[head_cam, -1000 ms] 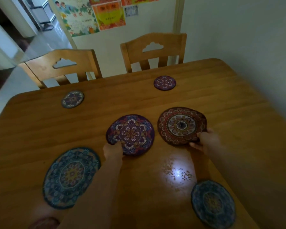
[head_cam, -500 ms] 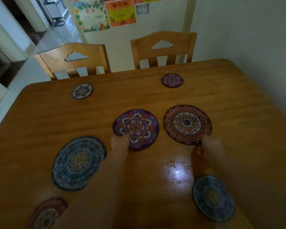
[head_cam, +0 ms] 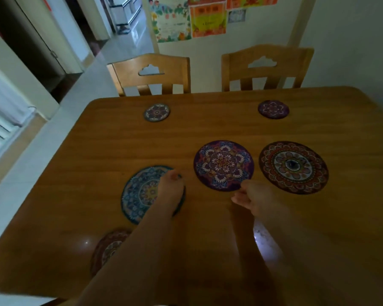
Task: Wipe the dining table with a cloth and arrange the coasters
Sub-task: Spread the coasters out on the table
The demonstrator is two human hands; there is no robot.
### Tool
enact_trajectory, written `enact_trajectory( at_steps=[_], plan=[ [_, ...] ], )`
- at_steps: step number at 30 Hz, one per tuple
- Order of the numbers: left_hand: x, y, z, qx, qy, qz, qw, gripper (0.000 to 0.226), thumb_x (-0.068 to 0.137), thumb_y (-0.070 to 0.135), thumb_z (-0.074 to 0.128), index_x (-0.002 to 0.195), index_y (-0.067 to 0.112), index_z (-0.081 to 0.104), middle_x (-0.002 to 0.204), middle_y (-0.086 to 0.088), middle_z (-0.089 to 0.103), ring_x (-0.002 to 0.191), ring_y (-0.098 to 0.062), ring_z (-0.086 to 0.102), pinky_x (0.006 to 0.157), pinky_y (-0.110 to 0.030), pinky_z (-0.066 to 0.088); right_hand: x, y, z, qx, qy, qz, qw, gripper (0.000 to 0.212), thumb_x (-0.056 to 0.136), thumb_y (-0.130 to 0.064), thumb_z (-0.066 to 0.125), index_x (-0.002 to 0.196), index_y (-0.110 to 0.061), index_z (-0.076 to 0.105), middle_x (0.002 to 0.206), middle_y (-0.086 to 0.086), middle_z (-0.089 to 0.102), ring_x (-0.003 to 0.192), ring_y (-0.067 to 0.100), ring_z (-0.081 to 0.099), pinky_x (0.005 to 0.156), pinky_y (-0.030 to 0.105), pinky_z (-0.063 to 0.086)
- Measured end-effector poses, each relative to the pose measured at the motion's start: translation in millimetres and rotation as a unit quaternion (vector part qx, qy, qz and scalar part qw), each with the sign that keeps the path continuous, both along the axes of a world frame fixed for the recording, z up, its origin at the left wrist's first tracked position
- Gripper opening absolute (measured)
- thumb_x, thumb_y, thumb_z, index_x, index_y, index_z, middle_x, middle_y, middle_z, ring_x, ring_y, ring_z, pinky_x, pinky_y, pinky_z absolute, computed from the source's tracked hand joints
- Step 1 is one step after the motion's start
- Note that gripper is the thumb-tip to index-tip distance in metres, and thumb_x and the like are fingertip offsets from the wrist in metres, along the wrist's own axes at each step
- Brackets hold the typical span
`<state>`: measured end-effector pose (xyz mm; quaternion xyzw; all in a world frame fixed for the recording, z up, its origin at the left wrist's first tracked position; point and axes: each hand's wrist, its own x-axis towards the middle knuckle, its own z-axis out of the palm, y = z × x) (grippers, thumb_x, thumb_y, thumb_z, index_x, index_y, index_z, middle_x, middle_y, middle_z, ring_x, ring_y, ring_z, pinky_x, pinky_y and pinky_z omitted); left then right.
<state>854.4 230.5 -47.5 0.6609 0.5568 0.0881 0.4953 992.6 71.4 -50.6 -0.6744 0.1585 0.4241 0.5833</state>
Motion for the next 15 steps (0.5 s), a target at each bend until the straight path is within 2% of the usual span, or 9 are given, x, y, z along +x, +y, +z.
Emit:
enact_trajectory(
  at_steps=[2, 3, 5, 6, 7, 8, 10, 12, 15],
  plan=[
    [-20.6, 19.8, -3.5, 0.013, 0.018, 0.002, 1.000, 0.044, 0.098, 0.016, 0.055, 0.142, 0.015, 0.047, 0.122, -0.005, 0.060, 0.063, -0.011, 0.051, 0.055, -0.025, 0.045, -7.7, 10.1, -1.8, 0.009, 0.003, -0.006, 1.000, 0.023, 0.098, -0.004, 0.052, 0.121, -0.003, 0.051, 0.109, 0.013, 0.057, 0.105, 0.026, 0.058, 0.058, 0.030, 0.057],
    [-29.3, 30.0, -5.4, 0.014, 0.036, -0.003, 0.999, 0.044, 0.097, 0.017, 0.055, 0.141, 0.018, 0.048, 0.123, -0.008, 0.061, 0.068, -0.016, 0.055, 0.056, -0.028, 0.047, -10.4, 14.1, -2.6, 0.013, -0.002, -0.005, 1.000, 0.031, 0.097, -0.003, 0.052, 0.128, -0.002, 0.049, 0.116, 0.014, 0.056, 0.106, 0.027, 0.058, 0.051, 0.027, 0.057],
    [-44.7, 48.7, -8.6, 0.027, 0.090, 0.002, 0.996, 0.045, 0.096, 0.022, 0.058, 0.140, 0.028, 0.048, 0.134, -0.009, 0.053, 0.109, -0.028, 0.053, 0.066, -0.037, 0.053, -11.9, 20.0, -4.8, 0.022, -0.017, -0.016, 0.999, 0.043, 0.097, 0.003, 0.046, 0.139, 0.001, 0.042, 0.110, 0.014, 0.055, 0.091, 0.024, 0.059, 0.043, 0.022, 0.054],
    [-53.7, 60.1, -10.4, 0.034, 0.128, 0.001, 0.991, 0.048, 0.095, 0.025, 0.059, 0.140, 0.030, 0.047, 0.142, -0.006, 0.043, 0.128, -0.032, 0.037, 0.078, -0.041, 0.053, -14.3, 26.4, -4.1, 0.027, -0.019, -0.027, 0.999, 0.045, 0.097, 0.004, 0.043, 0.142, 0.002, 0.039, 0.099, 0.012, 0.053, 0.081, 0.021, 0.057, 0.045, 0.022, 0.055],
    [-62.4, 71.8, -12.9, 0.037, 0.165, -0.006, 0.986, 0.052, 0.093, 0.030, 0.061, 0.142, 0.032, 0.043, 0.148, -0.004, 0.034, 0.136, -0.034, 0.023, 0.093, -0.047, 0.047, -16.0, 33.7, -6.4, 0.027, -0.021, -0.039, 0.999, 0.045, 0.098, 0.004, 0.041, 0.142, 0.003, 0.036, 0.091, 0.008, 0.050, 0.076, 0.018, 0.054, 0.050, 0.025, 0.056],
    [-65.2, 74.4, -13.9, 0.038, 0.201, -0.015, 0.979, 0.058, 0.091, 0.035, 0.063, 0.144, 0.031, 0.038, 0.150, -0.004, 0.027, 0.138, -0.036, 0.017, 0.104, -0.051, 0.038, -13.9, 31.0, -4.3, 0.022, -0.022, -0.043, 0.999, 0.045, 0.098, 0.002, 0.040, 0.143, 0.002, 0.035, 0.088, 0.006, 0.047, 0.074, 0.017, 0.053, 0.056, 0.027, 0.055],
    [-74.9, 86.2, -15.1, 0.039, 0.256, -0.027, 0.965, 0.075, 0.087, 0.040, 0.068, 0.147, 0.024, 0.027, 0.152, -0.009, 0.021, 0.139, -0.038, 0.015, 0.110, -0.052, 0.030, -17.5, 37.0, -5.7, -0.003, -0.029, -0.053, 0.998, 0.045, 0.099, -0.002, 0.040, 0.143, 0.000, 0.035, 0.086, 0.004, 0.047, 0.073, 0.016, 0.053, 0.061, 0.029, 0.051],
    [-81.4, 97.1, -16.7, 0.054, 0.279, -0.035, 0.958, 0.086, 0.084, 0.042, 0.072, 0.148, 0.017, 0.021, 0.149, -0.013, 0.022, 0.136, -0.039, 0.025, 0.105, -0.050, 0.037, -19.6, 44.1, -8.4, -0.016, -0.026, -0.086, 0.996, 0.043, 0.099, -0.005, 0.043, 0.142, -0.003, 0.039, 0.084, 0.004, 0.046, 0.070, 0.013, 0.048, 0.067, 0.027, 0.048],
    [-83.9, 113.7, -19.9, 0.009, 0.216, -0.012, 0.976, 0.079, 0.083, 0.032, 0.076, 0.143, 0.009, 0.030, 0.137, -0.017, 0.041, 0.116, -0.037, 0.053, 0.085, -0.043, 0.053, -22.5, 52.4, -10.6, -0.013, -0.007, -0.150, 0.989, 0.040, 0.099, -0.014, 0.052, 0.138, -0.007, 0.044, 0.083, 0.006, 0.044, 0.068, 0.012, 0.043, 0.064, 0.027, 0.046]
  ],
)
